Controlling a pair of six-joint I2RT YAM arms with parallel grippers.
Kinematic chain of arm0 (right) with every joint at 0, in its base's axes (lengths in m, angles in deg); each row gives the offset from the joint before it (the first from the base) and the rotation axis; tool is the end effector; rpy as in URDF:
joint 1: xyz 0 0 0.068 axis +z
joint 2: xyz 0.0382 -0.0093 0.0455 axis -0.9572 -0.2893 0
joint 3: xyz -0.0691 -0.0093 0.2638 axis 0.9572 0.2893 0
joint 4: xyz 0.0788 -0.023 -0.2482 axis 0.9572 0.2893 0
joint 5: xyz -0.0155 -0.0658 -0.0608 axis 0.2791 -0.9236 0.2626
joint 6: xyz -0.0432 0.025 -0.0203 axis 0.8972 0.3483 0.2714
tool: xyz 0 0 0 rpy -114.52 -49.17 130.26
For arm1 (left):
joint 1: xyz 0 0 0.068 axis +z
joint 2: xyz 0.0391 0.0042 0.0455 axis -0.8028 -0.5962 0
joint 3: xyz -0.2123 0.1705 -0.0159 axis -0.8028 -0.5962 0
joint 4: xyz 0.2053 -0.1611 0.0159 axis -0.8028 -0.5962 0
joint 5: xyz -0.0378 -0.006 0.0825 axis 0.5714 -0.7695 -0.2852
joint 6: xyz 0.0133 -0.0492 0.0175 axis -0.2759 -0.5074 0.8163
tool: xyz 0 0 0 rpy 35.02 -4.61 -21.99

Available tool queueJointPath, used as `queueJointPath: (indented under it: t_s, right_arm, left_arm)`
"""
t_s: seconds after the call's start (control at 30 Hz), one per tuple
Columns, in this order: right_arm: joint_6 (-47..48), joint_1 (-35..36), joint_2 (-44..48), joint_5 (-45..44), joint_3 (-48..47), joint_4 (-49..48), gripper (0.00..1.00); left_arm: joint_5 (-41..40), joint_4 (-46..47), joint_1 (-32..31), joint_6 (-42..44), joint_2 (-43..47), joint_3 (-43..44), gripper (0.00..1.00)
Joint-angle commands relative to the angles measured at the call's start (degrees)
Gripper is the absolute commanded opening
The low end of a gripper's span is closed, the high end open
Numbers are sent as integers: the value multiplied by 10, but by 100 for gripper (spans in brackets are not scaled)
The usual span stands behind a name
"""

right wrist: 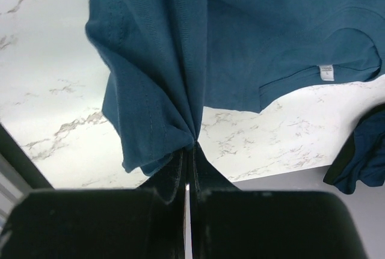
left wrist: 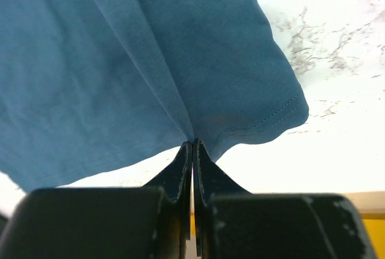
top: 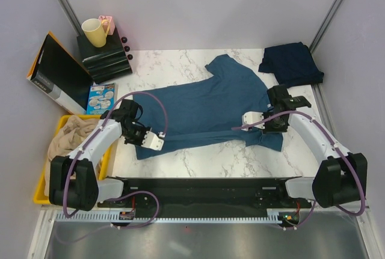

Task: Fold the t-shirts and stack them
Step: Fold the tshirt

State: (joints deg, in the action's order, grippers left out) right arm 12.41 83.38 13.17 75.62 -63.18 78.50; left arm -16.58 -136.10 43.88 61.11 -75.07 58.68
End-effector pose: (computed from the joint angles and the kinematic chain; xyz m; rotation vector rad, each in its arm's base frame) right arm 0.2218 0.0411 0.2461 -2.0815 2.0638 -0.1515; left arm 0.1990 -0.0428 0.2018 2.3068 1.6254 -0.0753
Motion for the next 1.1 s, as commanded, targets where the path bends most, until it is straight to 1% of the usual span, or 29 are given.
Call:
queueJointPath:
  t_s: [0.0, 0.13, 0.4, 0.6, 0.83, 1.07]
  right_arm:
    - [-17, -5, -15, -43, -8, -48, 0]
    - [-19, -5, -40, -52, -32, -99, 0]
    - [-10, -5, -105, -61, -73, -151, 0]
    - [-1, -5, -141, -66, -93, -170, 0]
    - [17, -4, -157, -74, -107, -210, 0]
    - [29, -5, -179, -76, -134, -210, 0]
  left_arm:
    - [-61, -28, 5, 3, -27, 27, 2]
    - [-65, -19, 5, -11, -43, 42, 2]
    - [-74, 2, 5, -10, -60, 49, 2]
    - [-82, 18, 5, -9, -74, 48, 2]
    - [-91, 28, 3, -7, -88, 50, 2]
    - [-102, 54, -1, -13, -109, 53, 2]
